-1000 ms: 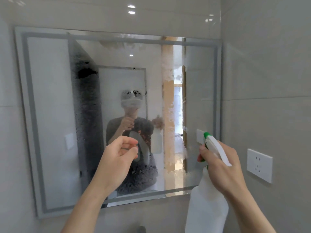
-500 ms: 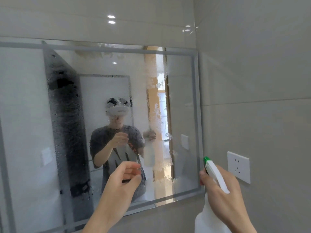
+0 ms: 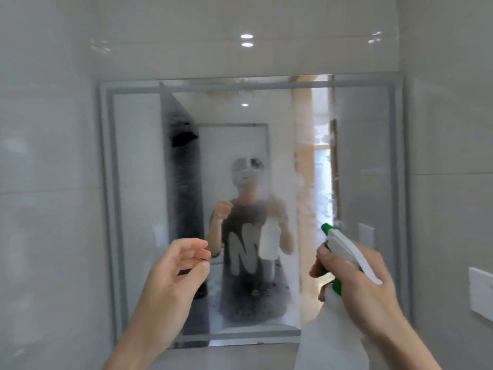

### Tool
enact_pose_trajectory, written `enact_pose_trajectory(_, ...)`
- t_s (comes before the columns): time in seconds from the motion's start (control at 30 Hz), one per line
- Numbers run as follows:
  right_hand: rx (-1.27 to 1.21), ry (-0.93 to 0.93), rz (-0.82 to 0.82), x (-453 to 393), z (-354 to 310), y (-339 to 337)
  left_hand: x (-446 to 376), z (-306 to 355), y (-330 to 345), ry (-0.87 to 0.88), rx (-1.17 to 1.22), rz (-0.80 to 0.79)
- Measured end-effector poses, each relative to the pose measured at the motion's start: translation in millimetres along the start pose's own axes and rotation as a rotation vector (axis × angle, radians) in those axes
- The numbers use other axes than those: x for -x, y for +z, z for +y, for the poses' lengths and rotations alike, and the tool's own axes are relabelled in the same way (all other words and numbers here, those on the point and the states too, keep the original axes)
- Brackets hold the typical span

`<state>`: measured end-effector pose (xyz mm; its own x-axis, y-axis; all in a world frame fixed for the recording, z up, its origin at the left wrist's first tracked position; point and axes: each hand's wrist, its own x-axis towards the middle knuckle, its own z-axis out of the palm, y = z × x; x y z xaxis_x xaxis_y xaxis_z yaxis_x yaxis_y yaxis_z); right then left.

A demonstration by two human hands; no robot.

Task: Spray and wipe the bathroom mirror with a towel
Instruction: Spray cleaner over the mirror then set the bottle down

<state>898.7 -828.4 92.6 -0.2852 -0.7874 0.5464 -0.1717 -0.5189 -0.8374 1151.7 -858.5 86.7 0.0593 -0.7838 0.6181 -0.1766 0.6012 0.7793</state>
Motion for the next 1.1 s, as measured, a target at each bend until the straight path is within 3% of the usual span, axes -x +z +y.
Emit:
enact_pose_trajectory(0.27, -0.222, -0.009, -0.146, -15.5, -42.1, 79.0, -0.8, 17.7, -81.0, 0.058, -0.074, 0.21)
enact_pose_trajectory(0.57, -0.307, -0.033, -0.254, -9.0, -48.0, 135.0, 10.2, 22.5, -124.5, -0.001, -0.179, 0.257)
enact_pose_trajectory(0.8, -0.129, -0.047, -0.434, 23.4, -2.0, 171.4, 18.6, 1.7, -135.0, -0.056, -0.212, 0.258)
enact_pose_trajectory(0.97, -0.125, 0.014, -0.446, 40.1, 21.0, 175.2, 22.7, -19.5, -130.7, -0.107, -0.212, 0.218)
enact_pose_trajectory(1.1, 0.008, -0.047, -0.484, 49.7, 44.4, 161.9, 30.8, -45.3, -113.8, -0.158, -0.183, 0.168)
